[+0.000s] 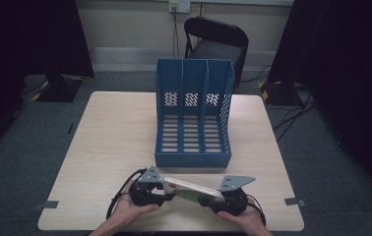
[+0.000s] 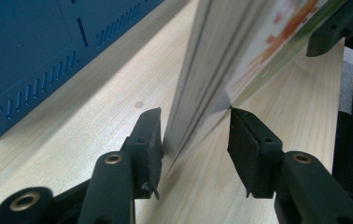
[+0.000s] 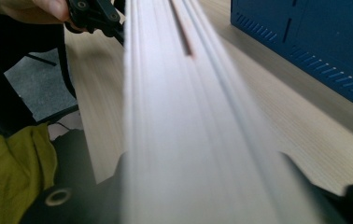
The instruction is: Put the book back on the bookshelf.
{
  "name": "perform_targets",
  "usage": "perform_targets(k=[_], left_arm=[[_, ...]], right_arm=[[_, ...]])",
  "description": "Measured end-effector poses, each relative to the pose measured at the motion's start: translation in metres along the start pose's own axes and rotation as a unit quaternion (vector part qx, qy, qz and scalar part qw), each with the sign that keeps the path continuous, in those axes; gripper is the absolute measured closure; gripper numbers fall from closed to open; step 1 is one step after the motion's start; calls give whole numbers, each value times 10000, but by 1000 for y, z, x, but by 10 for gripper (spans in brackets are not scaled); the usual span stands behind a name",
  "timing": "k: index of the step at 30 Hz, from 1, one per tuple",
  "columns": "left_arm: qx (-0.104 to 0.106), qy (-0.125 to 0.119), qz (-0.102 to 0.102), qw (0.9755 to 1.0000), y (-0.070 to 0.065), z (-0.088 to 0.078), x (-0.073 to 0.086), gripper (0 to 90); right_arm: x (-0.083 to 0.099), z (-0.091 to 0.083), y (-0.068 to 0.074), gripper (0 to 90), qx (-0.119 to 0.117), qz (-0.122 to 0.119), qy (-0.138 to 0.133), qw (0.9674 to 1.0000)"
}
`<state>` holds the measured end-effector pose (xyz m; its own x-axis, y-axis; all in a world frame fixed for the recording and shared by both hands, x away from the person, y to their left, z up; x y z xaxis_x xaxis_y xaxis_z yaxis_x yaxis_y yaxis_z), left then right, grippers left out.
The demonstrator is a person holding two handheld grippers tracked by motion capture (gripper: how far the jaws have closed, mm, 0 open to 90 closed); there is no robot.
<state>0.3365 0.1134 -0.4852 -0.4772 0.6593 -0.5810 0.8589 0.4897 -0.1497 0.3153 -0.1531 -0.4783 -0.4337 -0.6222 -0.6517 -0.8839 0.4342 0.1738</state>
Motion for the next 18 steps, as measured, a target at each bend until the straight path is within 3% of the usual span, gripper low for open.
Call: perform_targets(k=[3, 7, 11, 18], left_arm=[[-28, -60, -48, 10000, 4, 1, -1, 541], [-72, -49, -4, 10000, 4, 1, -1, 553], [-54, -68, -3, 10000, 5, 1, -1, 553], [-71, -73, 8, 9999, 5, 1, 0, 541]], right_arm=[[-1, 3, 2, 730, -24, -12, -22, 10000], [-2, 4, -1, 711, -104, 235, -92, 9996], [-2, 5, -2, 695, -146, 251, -127, 9995], [-2, 5, 5, 764, 79, -5, -49, 10000]])
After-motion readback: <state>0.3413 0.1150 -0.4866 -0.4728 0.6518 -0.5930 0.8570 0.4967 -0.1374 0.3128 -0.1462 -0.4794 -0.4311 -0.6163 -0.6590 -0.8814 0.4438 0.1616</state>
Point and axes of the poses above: each handheld gripper's, and its own axes: z roughly forward along the jaws, x roughly out of its underside, y roughly to its left, the point moved 2 cm from there along z, roughly forward along the jaws, and after that the axes turned 14 degrees about y, right-handed, at the moved point
